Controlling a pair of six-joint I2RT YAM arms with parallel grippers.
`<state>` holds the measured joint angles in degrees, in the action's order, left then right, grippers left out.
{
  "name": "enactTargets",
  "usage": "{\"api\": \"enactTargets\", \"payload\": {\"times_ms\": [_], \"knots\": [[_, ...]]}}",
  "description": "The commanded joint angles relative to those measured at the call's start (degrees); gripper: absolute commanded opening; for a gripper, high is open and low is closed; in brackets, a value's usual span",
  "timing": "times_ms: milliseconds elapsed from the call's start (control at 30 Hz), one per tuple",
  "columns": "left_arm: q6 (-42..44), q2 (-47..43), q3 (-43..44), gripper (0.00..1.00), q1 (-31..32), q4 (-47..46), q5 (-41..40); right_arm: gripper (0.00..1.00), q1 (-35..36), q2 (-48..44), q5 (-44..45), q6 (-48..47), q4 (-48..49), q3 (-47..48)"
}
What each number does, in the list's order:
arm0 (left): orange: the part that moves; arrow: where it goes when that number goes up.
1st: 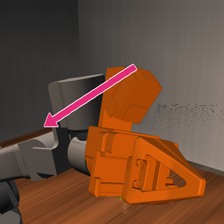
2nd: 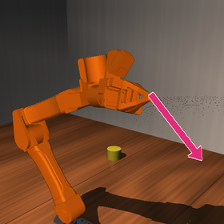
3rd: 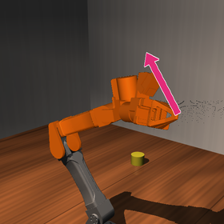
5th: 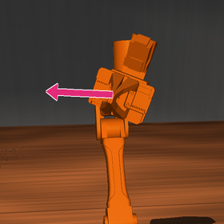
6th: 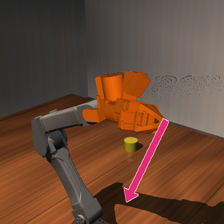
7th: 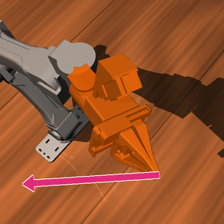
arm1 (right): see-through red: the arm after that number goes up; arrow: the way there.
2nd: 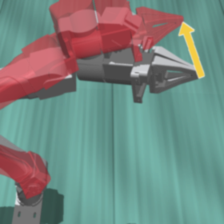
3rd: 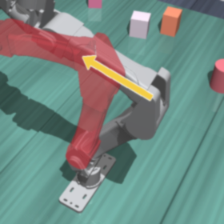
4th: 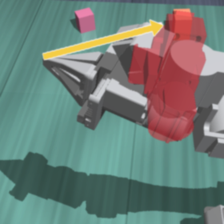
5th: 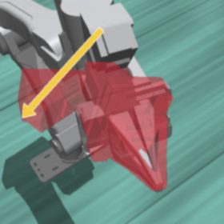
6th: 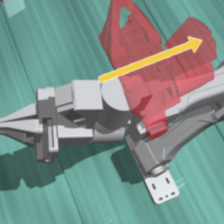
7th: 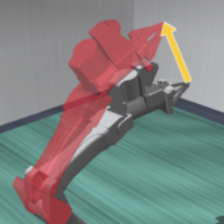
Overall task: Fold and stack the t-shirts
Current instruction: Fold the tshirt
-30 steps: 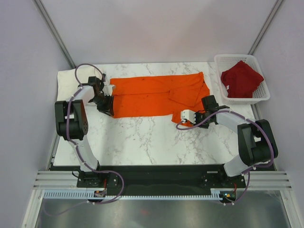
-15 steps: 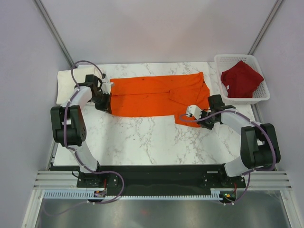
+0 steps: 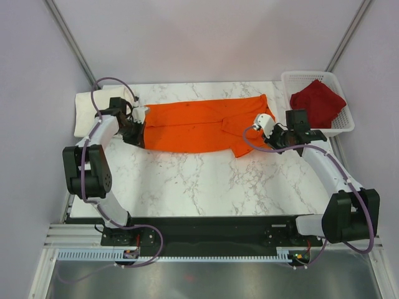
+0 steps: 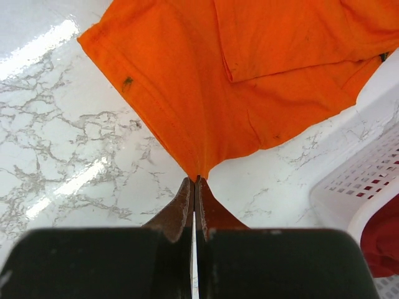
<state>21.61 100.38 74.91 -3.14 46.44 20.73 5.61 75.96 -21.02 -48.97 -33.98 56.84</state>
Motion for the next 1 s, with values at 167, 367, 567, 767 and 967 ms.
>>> {"api": "enactTargets", "payload": {"times_ms": [167, 367, 567, 767, 967], "knots": [[3.4, -1.0, 3.4, 0.02, -0.1, 0.0, -1.6, 0.0, -0.4, -1.3, -2.5, 4.7, -0.2, 4.9], [3.3, 2.3, 8.7, 0.02, 0.0, 0.0, -1.2, 0.0, -0.6, 3.2, -2.3, 4.7, 2.7, 8.5], [3.2, 8.9, 17.5, 0.02, 0.0, 0.4, -0.3, 0.0, -1.1, 12.3, -2.0, 5.5, 5.9, 15.9], [3.0, 19.5, 31.5, 0.02, 0.1, 3.4, 0.0, 0.0, -1.7, 24.8, -1.5, 5.6, 8.6, 29.0], [3.4, 31.2, 51.2, 0.02, 0.1, 7.3, -1.5, 0.0, -2.1, 43.1, -0.5, 7.3, 8.8, 53.0]]}}
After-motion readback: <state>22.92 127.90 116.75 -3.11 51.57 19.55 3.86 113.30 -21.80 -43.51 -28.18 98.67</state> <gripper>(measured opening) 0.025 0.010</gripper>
